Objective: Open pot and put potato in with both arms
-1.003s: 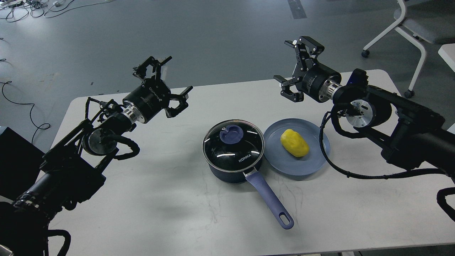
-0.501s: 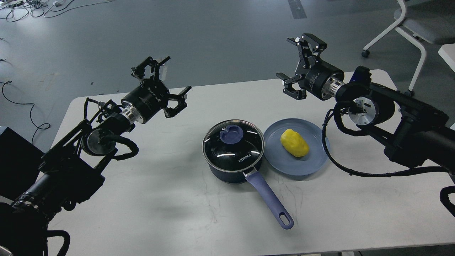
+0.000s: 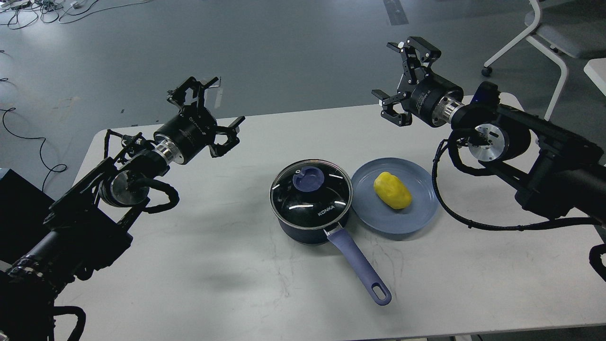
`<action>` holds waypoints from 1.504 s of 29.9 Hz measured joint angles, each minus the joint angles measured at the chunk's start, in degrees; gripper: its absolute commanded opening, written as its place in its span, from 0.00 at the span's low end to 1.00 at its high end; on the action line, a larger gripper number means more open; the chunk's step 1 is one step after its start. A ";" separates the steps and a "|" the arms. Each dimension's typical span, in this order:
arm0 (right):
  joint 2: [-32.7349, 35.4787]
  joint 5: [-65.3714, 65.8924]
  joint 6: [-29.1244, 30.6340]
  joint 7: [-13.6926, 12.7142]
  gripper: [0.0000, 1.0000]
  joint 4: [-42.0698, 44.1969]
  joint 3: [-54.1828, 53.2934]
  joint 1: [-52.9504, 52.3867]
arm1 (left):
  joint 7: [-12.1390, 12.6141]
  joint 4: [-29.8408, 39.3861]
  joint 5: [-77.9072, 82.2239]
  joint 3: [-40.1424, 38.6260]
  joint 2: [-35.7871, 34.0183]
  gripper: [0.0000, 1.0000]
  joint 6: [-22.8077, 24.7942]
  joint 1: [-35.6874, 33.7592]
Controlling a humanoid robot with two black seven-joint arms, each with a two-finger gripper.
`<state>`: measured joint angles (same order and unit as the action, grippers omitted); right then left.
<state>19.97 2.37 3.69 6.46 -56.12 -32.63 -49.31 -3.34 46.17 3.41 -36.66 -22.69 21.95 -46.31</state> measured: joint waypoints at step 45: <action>7.71 -0.17 -0.08 -0.03 1.00 5.31 -10.12 8.76 | -20.80 14.06 111.76 27.91 5.15 0.98 -42.16 -7.58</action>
<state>27.68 2.20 3.60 6.43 -50.81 -42.75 -40.55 -24.14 60.24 115.17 -8.75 -17.55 -20.22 -53.89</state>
